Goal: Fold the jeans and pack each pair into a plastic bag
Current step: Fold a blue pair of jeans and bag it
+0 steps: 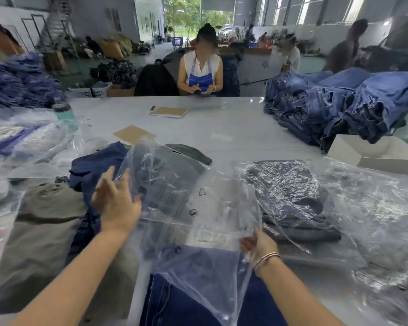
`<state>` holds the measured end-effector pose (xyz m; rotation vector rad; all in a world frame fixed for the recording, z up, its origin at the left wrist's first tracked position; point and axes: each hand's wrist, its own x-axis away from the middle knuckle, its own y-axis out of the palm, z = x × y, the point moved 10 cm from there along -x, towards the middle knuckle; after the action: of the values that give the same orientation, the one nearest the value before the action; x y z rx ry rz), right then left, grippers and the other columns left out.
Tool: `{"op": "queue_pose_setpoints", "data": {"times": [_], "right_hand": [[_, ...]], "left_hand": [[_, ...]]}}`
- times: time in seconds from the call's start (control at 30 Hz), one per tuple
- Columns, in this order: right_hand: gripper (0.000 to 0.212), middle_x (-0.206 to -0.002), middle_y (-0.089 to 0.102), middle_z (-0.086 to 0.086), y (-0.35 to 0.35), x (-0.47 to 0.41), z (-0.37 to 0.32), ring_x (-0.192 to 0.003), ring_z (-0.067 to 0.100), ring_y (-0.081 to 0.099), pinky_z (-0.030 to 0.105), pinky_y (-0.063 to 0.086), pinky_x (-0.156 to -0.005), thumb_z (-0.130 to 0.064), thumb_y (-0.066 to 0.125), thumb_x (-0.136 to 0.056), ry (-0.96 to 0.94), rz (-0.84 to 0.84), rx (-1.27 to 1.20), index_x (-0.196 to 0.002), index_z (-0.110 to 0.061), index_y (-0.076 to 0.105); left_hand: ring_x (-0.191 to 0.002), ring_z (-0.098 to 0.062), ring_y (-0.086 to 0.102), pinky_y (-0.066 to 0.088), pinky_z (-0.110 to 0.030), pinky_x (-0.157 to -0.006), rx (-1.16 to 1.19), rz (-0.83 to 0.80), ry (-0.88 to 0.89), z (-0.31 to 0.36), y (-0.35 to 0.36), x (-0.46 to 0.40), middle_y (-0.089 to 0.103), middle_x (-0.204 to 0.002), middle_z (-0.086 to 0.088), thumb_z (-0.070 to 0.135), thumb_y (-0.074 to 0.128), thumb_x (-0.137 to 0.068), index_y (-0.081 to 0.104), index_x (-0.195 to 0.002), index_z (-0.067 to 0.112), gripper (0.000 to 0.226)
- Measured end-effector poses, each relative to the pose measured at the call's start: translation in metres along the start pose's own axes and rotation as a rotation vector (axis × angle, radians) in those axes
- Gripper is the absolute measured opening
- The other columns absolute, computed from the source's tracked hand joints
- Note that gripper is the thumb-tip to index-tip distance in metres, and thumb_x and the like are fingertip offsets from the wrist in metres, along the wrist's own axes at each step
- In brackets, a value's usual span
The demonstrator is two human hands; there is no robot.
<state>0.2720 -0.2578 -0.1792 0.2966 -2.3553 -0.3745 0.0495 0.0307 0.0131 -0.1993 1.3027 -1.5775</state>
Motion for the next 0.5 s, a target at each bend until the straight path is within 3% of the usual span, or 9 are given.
{"op": "queue_pose_setpoints", "data": {"times": [0.07, 0.13, 0.23, 0.27, 0.33, 0.4, 0.43, 0.5], "right_hand": [[0.024, -0.084, 0.069, 0.019, 0.019, 0.006, 0.028, -0.075, 0.030, 0.069, 0.038, 0.056, -0.060, -0.023, 0.047, -0.100, 0.076, -0.028, -0.016, -0.100, -0.001, 0.057], [0.036, -0.110, 0.063, 0.026, 0.030, 0.011, 0.049, -0.103, 0.040, 0.061, 0.047, 0.050, -0.074, -0.023, 0.039, -0.102, 0.127, -0.040, 0.016, -0.124, 0.004, 0.050], [0.046, -0.095, 0.064, 0.020, 0.038, 0.018, 0.070, -0.080, 0.033, 0.059, 0.040, 0.046, -0.067, -0.030, 0.040, -0.101, 0.222, -0.108, 0.072, -0.125, 0.006, 0.054], [0.045, -0.092, 0.063, 0.016, 0.038, 0.020, 0.073, -0.075, 0.029, 0.057, 0.036, 0.044, -0.064, -0.031, 0.043, -0.099, 0.247, -0.137, 0.100, -0.126, 0.003, 0.056], [0.041, -0.086, 0.060, 0.007, 0.036, 0.020, 0.073, -0.068, 0.021, 0.052, 0.030, 0.040, -0.060, -0.024, 0.049, -0.096, 0.250, -0.175, 0.134, -0.134, -0.010, 0.050], [0.047, -0.087, 0.060, 0.003, 0.032, 0.017, 0.069, -0.066, 0.016, 0.053, 0.030, 0.043, -0.055, -0.011, 0.051, -0.094, 0.214, -0.163, 0.151, -0.138, -0.023, 0.042], [0.049, -0.092, 0.062, 0.003, 0.032, 0.016, 0.068, -0.065, 0.015, 0.055, 0.031, 0.045, -0.053, -0.007, 0.050, -0.094, 0.203, -0.157, 0.137, -0.140, -0.024, 0.039], [0.048, -0.112, 0.064, 0.005, 0.036, 0.015, 0.070, -0.064, 0.011, 0.056, 0.033, 0.047, -0.054, -0.007, 0.043, -0.098, 0.202, -0.160, 0.095, -0.143, -0.020, 0.036]], "left_hand": [[-0.126, -0.038, 0.035, 0.040, -0.056, -0.099, 0.020, 0.036, 0.207, 0.048, 0.004, 0.035, 0.042, -0.138, -0.025, 0.010, 0.070, -0.077, 0.041, -0.139, 0.007, 0.069], [-0.122, -0.034, 0.038, 0.047, -0.054, -0.093, 0.016, -0.010, 0.350, 0.086, 0.028, 0.085, 0.051, -0.134, -0.024, 0.019, 0.075, -0.069, 0.035, -0.139, 0.008, 0.082], [-0.138, -0.039, 0.028, 0.033, -0.053, -0.106, 0.033, -0.135, 0.257, 0.086, 0.063, 0.118, 0.029, -0.150, -0.026, 0.023, 0.083, -0.064, 0.020, -0.149, 0.008, 0.107], [-0.144, -0.041, 0.016, 0.022, -0.053, -0.113, 0.037, -0.172, 0.162, 0.070, 0.071, 0.116, 0.008, -0.156, -0.026, 0.027, 0.079, -0.072, 0.005, -0.152, 0.010, 0.111], [-0.145, -0.038, -0.011, 0.007, -0.051, -0.120, 0.045, -0.256, -0.073, 0.033, 0.082, 0.107, -0.031, -0.147, -0.020, 0.032, 0.064, -0.088, -0.029, -0.142, 0.007, 0.110], [-0.144, -0.041, -0.011, 0.013, -0.054, -0.118, 0.024, -0.206, -0.097, 0.024, 0.074, 0.097, -0.030, -0.146, -0.025, 0.029, 0.068, -0.085, -0.026, -0.141, 0.002, 0.113], [-0.144, -0.044, -0.006, 0.017, -0.058, -0.115, -0.013, -0.144, -0.032, 0.033, 0.068, 0.096, -0.019, -0.149, -0.030, 0.027, 0.075, -0.078, -0.017, -0.146, -0.001, 0.118], [-0.144, -0.041, -0.007, 0.009, -0.059, -0.116, -0.069, -0.090, 0.171, 0.067, 0.065, 0.105, -0.004, -0.153, -0.028, 0.028, 0.080, -0.069, -0.009, -0.148, -0.002, 0.123]]}}
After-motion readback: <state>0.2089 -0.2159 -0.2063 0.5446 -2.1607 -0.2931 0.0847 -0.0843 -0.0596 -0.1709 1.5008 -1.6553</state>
